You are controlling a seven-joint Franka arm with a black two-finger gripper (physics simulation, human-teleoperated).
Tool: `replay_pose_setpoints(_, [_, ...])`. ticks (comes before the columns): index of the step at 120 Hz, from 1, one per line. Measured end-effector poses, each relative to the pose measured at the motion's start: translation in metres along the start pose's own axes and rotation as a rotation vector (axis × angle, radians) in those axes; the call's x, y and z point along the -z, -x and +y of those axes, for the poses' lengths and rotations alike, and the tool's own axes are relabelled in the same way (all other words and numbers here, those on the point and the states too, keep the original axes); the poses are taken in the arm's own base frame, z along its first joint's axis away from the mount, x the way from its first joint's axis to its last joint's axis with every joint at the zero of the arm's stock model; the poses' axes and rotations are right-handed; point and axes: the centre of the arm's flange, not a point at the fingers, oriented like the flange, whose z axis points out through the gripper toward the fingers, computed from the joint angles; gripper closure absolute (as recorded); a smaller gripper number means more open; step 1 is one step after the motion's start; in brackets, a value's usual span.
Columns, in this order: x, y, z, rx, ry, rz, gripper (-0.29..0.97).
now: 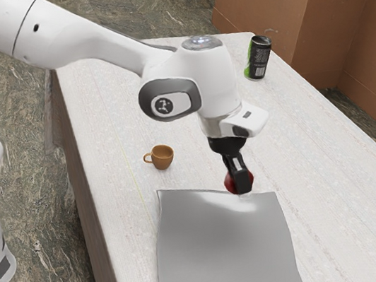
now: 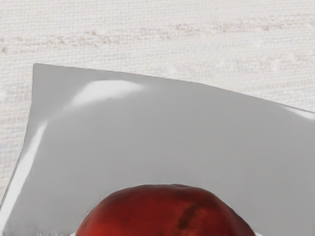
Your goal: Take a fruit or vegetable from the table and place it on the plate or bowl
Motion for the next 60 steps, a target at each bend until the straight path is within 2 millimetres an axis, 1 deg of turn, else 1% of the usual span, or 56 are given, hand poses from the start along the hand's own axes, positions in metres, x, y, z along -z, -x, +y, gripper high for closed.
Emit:
replay_pose_setpoints(5, [-0.003,0.002,0.004,0.025,0.0,-0.005,0.37])
replay_pose_setpoints(21, [-0.008,0.013,0.03,0.082,0.008,-0.021,0.38])
replay_pose_setpoints(27, [-0.008,0.015,0.037,0.106,0.012,-0.025,0.27])
replay_pose_setpoints(33, [-0.008,0.015,0.036,0.139,0.013,-0.026,0.19])
replay_pose_setpoints(36, [-0.008,0.014,0.033,0.161,0.012,-0.025,0.16])
replay_pose_setpoints(38, [-0.007,0.012,0.026,0.184,0.01,-0.023,0.14])
replay_pose_setpoints(45, [-0.002,0.001,-0.014,0.305,0.001,-0.007,0.09])
replay_pose_setpoints(49, [0.004,-0.004,-0.03,0.366,-0.002,0.006,0.07])
replay_pose_setpoints(53, [0.012,-0.009,-0.038,0.417,-0.001,0.016,0.06])
replay_pose_setpoints(60, [0.03,-0.02,-0.04,0.506,0.006,0.03,0.04])
